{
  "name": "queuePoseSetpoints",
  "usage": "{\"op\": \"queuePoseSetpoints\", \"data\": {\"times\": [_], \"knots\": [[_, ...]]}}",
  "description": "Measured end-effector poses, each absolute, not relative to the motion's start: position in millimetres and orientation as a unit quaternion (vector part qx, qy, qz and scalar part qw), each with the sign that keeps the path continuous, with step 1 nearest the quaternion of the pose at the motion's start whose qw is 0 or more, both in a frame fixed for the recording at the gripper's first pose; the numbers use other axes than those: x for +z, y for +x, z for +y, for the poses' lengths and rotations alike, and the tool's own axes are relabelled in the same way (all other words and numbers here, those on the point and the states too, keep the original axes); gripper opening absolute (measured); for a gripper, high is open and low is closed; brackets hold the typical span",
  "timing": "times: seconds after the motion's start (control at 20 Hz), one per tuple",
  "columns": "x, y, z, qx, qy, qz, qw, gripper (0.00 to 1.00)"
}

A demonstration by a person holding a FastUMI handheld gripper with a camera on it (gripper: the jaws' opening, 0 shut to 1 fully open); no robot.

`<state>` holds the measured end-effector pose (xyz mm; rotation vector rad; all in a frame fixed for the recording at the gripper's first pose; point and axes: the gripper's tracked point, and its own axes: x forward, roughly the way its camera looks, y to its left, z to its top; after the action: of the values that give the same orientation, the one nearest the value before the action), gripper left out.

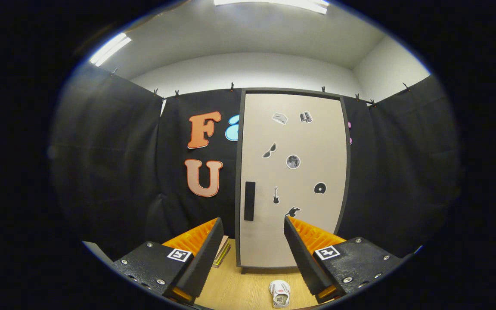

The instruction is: Open the shoe cabinet door, grab the shoes and put them into the shoe cabinet, then close the shoe cabinet door.

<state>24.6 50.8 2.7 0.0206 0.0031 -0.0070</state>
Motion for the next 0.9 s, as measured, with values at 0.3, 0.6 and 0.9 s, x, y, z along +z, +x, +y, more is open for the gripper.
{"op": "queuePoseSetpoints", "data": {"times": [0.3, 0.6, 0.9], "knots": [[0.2, 39.6, 57.0, -0.014, 0.015, 0.001, 1.0, 0.89], [-12.2, 83.8, 59.5, -0.024, 0.012, 0.006, 1.0, 0.89], [-22.5, 146.4, 56.1, -0.038, 0.021, 0.0, 0.999, 0.89]]}}
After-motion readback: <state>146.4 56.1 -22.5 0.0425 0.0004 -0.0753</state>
